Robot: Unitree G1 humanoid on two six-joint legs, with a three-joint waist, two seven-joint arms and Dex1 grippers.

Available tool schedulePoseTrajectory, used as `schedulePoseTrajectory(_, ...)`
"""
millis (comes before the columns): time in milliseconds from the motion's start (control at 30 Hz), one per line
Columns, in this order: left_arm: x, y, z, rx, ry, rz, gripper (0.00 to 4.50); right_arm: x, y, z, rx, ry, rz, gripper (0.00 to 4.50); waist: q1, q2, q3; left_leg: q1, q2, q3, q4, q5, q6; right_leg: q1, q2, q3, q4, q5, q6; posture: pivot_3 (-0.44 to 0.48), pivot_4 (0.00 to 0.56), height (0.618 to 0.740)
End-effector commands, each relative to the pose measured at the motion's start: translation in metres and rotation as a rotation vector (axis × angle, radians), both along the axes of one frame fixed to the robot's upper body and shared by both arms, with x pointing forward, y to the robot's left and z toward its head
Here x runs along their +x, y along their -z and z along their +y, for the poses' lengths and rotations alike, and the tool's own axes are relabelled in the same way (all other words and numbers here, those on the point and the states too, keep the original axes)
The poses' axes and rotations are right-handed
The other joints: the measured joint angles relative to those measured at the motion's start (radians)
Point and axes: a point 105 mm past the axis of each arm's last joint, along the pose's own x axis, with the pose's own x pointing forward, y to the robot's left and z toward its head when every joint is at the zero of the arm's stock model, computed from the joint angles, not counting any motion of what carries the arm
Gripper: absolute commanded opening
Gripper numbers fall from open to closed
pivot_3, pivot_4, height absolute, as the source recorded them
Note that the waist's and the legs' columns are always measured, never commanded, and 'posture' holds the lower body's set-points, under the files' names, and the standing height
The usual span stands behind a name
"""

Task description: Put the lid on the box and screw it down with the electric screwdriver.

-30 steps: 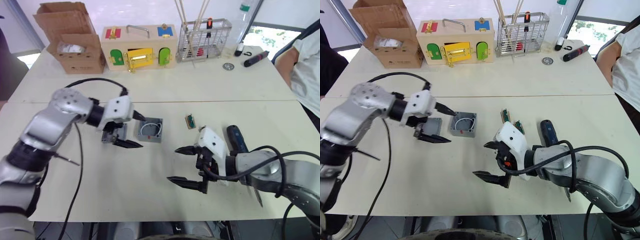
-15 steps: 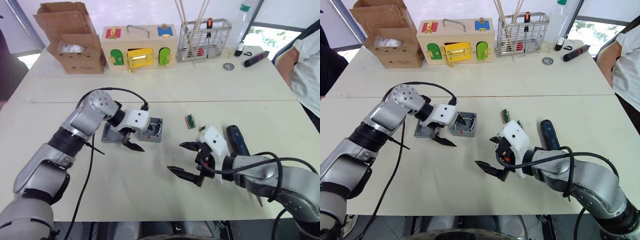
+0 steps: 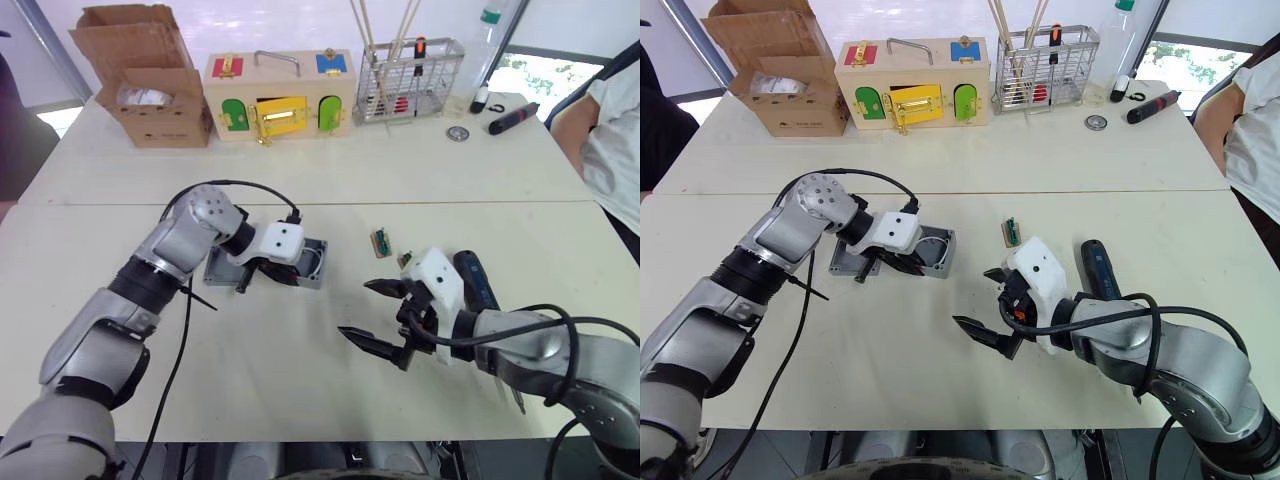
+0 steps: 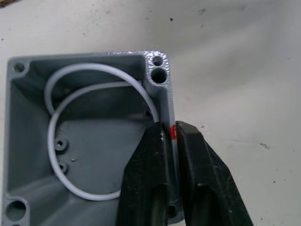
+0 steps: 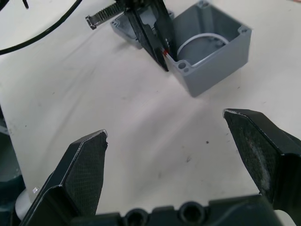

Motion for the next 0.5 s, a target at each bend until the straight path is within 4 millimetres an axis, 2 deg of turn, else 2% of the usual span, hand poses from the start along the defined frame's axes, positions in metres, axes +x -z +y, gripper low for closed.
schedulePoseTrajectory(33,0.001,-0.005,-0.002,0.001,0.032,-0.023,0.05,-0.006,-0.009,0.000,0.003,-0.020,-0.037,4.50,0.001,0.000,0.000,0.000,0.000,0.000,0.000,0.000,0.000,0.000,0.000,0.000,0.000,0.000,0.000,0.000,0.150,0.740)
schedulePoseTrajectory(300,-0.025,-0.020,-0.006,0.033,0.272,0.014,0.05,-0.025,-0.013,-0.002,0.012,-0.090,0.029,4.50,-0.001,0.000,0.000,0.000,0.000,0.000,0.000,0.000,0.000,-0.001,0.000,0.000,0.001,0.000,0.000,0.000,0.150,0.740)
schedulePoseTrajectory(500,-0.025,-0.012,-0.008,0.085,0.372,-0.008,0.05,-0.030,-0.009,-0.005,-0.008,-0.082,0.050,4.50,0.000,0.000,0.000,0.000,0.000,0.000,0.001,0.000,0.000,0.000,0.000,0.000,0.002,0.000,0.000,0.000,0.150,0.740)
